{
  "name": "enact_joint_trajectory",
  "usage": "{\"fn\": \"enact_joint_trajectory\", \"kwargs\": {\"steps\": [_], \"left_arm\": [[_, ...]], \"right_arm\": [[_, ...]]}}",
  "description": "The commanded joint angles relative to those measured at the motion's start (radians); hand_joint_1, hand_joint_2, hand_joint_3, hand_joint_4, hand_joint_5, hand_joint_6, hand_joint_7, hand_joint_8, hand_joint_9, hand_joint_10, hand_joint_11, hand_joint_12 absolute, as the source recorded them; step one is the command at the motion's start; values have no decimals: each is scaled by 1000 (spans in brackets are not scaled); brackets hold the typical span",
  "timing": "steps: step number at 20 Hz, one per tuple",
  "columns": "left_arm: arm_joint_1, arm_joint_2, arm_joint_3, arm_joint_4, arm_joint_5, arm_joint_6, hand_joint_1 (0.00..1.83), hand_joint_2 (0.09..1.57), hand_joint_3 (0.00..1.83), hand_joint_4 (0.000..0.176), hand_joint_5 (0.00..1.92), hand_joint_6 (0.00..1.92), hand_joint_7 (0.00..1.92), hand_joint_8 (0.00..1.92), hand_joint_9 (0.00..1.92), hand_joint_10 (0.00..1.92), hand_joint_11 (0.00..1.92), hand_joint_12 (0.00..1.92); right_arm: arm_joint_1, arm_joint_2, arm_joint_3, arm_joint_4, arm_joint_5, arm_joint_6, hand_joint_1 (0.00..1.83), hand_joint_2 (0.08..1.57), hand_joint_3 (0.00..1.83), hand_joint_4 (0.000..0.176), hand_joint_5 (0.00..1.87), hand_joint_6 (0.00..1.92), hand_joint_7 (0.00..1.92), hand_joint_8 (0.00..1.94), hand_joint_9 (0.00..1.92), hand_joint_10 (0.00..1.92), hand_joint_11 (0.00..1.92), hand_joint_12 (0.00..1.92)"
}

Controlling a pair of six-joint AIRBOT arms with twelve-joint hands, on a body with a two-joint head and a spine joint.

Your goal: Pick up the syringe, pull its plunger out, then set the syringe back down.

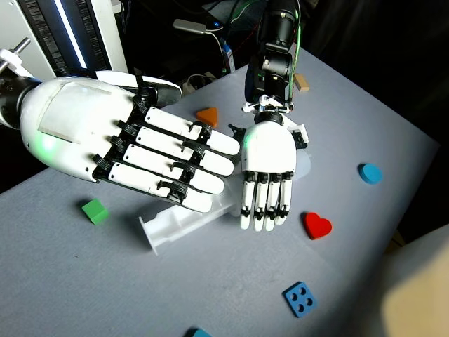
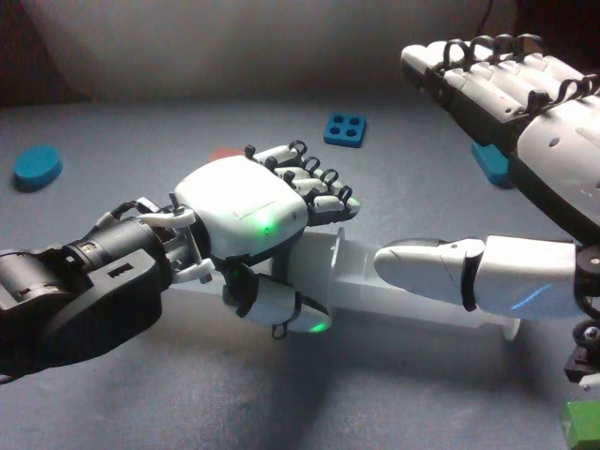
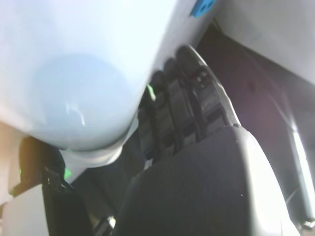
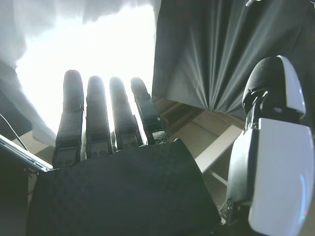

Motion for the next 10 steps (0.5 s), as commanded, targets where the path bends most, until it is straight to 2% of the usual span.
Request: {"fn": "enact_joint_trajectory", "kwargs": {"steps": [1,6,10], "left_arm": [[-10,7,-6,0,-109,-3,410,925,0,0,259,0,212,1,179,0,0,767],[-31,37,-28,-30,-103,31,374,916,0,0,161,1,137,0,112,2,0,645],[-58,62,-52,-141,-103,121,363,908,0,0,112,0,78,0,68,0,0,554]], "right_arm": [[7,0,1,-56,105,3,265,895,0,0,24,1,45,1,64,1,0,527],[7,0,2,-56,105,4,265,895,0,0,24,0,47,1,75,3,0,513],[8,0,3,-56,104,4,265,894,0,0,8,0,42,0,73,1,0,494]]}}
